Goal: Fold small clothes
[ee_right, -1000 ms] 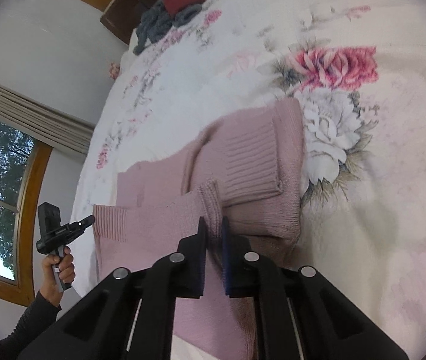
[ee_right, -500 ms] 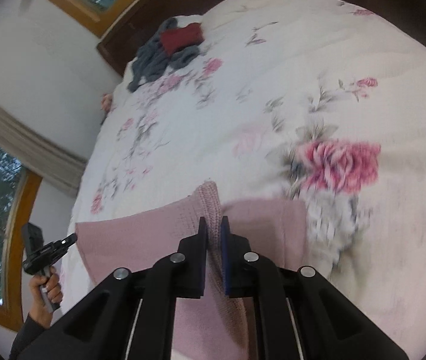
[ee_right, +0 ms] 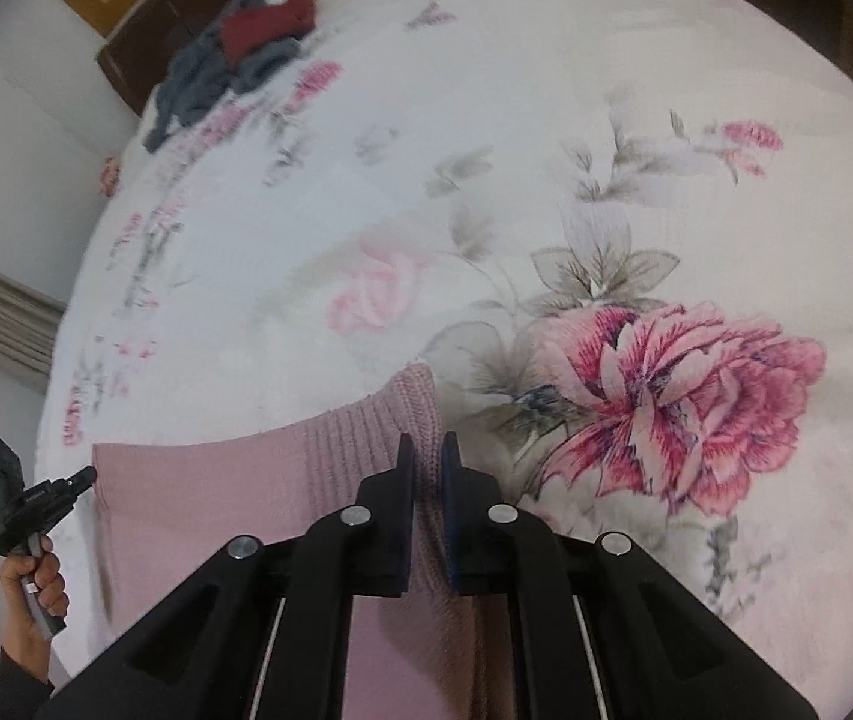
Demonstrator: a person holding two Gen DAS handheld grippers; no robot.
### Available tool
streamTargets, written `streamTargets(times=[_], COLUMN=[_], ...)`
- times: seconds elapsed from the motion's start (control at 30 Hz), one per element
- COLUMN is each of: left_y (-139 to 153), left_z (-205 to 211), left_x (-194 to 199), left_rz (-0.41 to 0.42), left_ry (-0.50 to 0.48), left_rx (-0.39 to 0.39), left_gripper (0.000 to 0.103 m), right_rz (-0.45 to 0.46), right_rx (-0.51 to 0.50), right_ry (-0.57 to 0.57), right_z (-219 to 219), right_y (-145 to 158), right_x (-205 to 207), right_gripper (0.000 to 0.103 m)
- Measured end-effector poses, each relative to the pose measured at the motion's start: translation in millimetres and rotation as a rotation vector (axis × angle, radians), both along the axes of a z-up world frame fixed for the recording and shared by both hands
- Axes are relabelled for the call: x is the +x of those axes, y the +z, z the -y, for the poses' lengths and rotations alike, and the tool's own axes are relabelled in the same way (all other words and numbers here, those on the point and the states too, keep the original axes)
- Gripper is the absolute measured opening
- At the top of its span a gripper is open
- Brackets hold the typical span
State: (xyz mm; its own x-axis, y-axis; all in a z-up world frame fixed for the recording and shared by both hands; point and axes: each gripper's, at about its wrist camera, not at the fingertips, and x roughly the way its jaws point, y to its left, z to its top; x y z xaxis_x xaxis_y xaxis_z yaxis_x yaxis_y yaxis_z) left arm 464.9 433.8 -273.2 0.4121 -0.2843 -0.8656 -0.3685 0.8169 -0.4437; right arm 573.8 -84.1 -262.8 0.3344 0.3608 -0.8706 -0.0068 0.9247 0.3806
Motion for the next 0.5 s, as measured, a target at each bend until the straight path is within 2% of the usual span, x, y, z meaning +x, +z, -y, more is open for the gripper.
streamTargets(times=[0.1,0.13,0.2,0.23,0.27,0.3,0.33,0.37,0.4,0.43,0.5], left_y=[-24,-24,-9,2,14,23,27,27,22,13,-12], left_z=[-2,-8,-17,-16,-12,-3,7,16,27,32,25], left_x=[5,3,-8,-12,-15,-17,-16,-15,-12,-9,-5], left_rz=[-0.093,-0.097,-0.049,-0.010,0.035,0.093,0.122,0.130,0.111,0.079,-0.008], left_ry=[0.004,0.043,0.139,0.149,0.133,0.083,0.021,-0.026,-0.082,-0.095,-0.054], left_rx=[0.011,-0.011,-0.080,-0.088,-0.100,-0.153,-0.201,-0.215,-0.211,-0.188,-0.153], left_gripper=[0.008,0.010,0.014,0.016,0.016,0.016,0.016,0.018,0.020,0.020,0.016], right_rz=[-0.050,-0.073,-0.055,-0.034,-0.002,0.045,0.072,0.085,0.075,0.046,-0.027], right_rx=[-0.003,-0.005,-0.025,-0.022,-0.015,0.012,0.038,0.083,0.131,0.159,0.161], right_ry=[0.013,0.025,0.022,0.014,0.003,-0.011,-0.019,-0.012,0.004,0.022,0.052], right_z=[-1,-1,3,7,11,18,21,22,21,18,10], right_y=[-21,-28,-26,-20,-12,0,7,11,9,4,-15], right_x=[6,7,2,-1,-5,-14,-21,-29,-34,-37,-40], right_gripper=[0.009,0.013,0.024,0.029,0.033,0.034,0.034,0.034,0.034,0.033,0.031])
